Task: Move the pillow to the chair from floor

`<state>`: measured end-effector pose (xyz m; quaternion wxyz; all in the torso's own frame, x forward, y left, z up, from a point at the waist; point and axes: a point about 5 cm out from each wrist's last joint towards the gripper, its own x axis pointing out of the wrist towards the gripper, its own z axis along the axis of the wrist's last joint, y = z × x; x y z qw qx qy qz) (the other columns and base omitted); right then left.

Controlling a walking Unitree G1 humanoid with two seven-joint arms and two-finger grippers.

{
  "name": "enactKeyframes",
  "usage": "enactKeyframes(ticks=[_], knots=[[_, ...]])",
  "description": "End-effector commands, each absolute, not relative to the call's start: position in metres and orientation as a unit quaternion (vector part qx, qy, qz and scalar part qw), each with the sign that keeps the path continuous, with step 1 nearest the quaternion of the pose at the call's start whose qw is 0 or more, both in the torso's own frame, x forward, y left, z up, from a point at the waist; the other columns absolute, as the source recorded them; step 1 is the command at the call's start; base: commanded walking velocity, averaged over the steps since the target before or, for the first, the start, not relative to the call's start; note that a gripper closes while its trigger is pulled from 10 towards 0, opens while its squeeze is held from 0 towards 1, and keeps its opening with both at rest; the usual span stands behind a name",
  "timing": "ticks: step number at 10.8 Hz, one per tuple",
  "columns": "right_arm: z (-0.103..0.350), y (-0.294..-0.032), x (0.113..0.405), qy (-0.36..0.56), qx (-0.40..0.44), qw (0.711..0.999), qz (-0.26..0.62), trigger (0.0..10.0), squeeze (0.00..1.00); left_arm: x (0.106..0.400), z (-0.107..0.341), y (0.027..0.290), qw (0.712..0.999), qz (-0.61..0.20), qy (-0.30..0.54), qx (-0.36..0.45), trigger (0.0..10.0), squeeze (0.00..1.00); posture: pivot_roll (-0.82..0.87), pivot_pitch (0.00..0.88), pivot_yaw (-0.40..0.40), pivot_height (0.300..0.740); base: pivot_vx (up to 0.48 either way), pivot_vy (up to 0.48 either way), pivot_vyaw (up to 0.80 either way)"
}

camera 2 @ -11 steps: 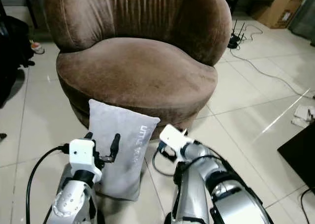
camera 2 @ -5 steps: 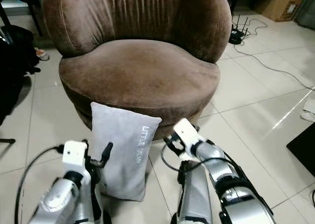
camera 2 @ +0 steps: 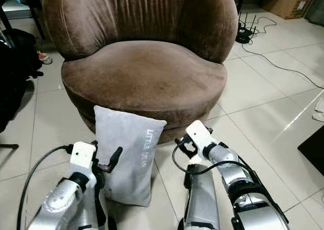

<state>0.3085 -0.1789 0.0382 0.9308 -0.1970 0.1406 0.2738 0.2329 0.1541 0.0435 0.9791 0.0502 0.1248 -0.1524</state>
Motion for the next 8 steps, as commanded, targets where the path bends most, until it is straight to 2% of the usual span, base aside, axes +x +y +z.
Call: enactKeyframes(ticks=[1,3,6,7,8], knots=[[0.040,-0.181,0.306,0.135,-0.174,0.937,0.270,10.0,0.00,0.237,0.038,0.162,0.978,-0.147,0.134,0.070,10.0,0.00,-0.10,0.000,0.002,0.437,0.000,0.000,0.00],[0.047,-0.179,0.288,0.108,-0.144,0.945,0.275,10.0,0.00,0.246,0.018,0.186,0.961,-0.157,0.184,0.135,10.0,0.00,-0.16,0.000,0.015,0.437,0.000,0.000,0.00],[0.065,-0.194,0.223,0.118,-0.112,0.943,0.292,10.0,0.00,0.269,0.007,0.221,0.920,-0.174,0.245,0.252,10.0,0.00,-0.27,0.000,0.051,0.437,0.000,0.000,0.00],[0.064,-0.199,0.195,0.145,-0.110,0.935,0.303,10.0,0.00,0.282,0.014,0.233,0.906,-0.169,0.250,0.297,10.0,0.00,-0.31,0.003,0.069,0.437,0.000,0.000,0.00],[0.065,-0.202,0.183,0.162,-0.104,0.939,0.286,10.0,0.00,0.295,0.025,0.243,0.900,-0.154,0.247,0.323,10.0,0.00,-0.33,0.008,0.084,0.437,0.000,0.000,0.00]])
